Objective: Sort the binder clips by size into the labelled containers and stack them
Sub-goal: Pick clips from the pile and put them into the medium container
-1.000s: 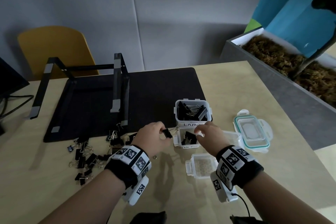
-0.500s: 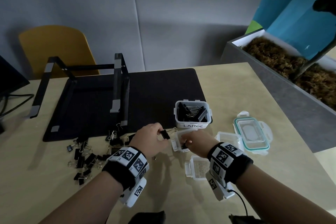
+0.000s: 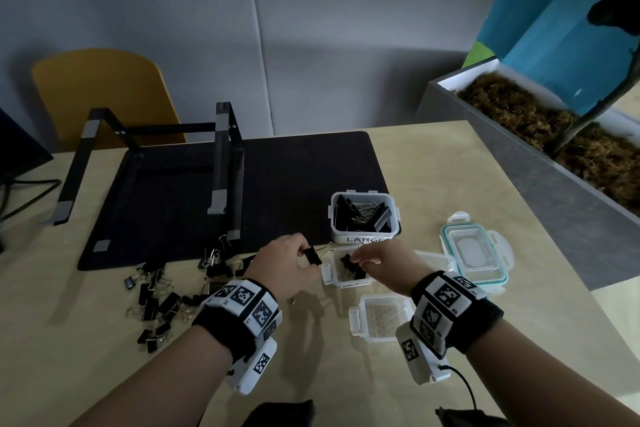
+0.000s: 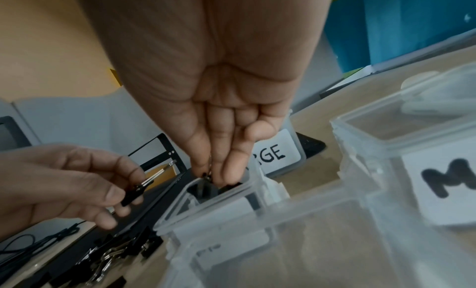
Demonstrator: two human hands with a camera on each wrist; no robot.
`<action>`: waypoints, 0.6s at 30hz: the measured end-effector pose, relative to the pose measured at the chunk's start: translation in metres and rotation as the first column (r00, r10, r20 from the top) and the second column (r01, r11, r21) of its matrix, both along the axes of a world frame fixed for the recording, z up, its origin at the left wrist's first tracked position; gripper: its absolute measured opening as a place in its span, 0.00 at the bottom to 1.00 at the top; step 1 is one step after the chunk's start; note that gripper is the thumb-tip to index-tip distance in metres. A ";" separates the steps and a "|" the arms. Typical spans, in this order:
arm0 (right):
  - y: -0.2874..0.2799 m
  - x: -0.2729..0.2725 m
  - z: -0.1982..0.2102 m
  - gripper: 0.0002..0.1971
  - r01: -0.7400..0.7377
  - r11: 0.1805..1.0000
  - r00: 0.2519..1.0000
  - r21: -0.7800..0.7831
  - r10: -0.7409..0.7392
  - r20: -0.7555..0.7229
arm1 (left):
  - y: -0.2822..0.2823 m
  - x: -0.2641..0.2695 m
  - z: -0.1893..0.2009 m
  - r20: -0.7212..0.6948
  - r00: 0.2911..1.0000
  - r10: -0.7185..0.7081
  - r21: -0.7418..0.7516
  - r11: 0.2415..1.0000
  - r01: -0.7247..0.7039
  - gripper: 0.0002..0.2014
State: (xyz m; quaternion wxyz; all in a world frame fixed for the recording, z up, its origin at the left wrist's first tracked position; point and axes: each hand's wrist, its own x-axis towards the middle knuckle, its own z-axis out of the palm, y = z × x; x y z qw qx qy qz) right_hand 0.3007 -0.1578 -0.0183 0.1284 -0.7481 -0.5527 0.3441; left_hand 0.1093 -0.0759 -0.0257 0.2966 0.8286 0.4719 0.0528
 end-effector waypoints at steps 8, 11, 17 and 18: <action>-0.002 0.008 0.005 0.16 0.051 0.994 0.991 0.093 -0.063 0.122 | -0.001 0.005 0.000 -0.012 0.999 -0.030 0.015 0.999 0.030 0.14; -0.004 0.012 0.003 0.17 0.000 1.000 0.985 0.015 -0.003 0.175 | -0.002 0.011 0.003 -0.020 0.998 -0.064 0.019 0.998 0.064 0.14; -0.008 0.008 0.001 0.19 -0.012 1.000 0.982 -0.020 0.015 0.188 | -0.007 0.033 0.004 -0.074 0.971 -0.228 0.055 0.971 0.232 0.17; -0.008 0.007 0.001 0.19 -0.009 1.000 0.982 -0.016 0.012 0.188 | -0.007 0.036 0.003 -0.088 0.964 -0.249 0.046 0.966 0.254 0.19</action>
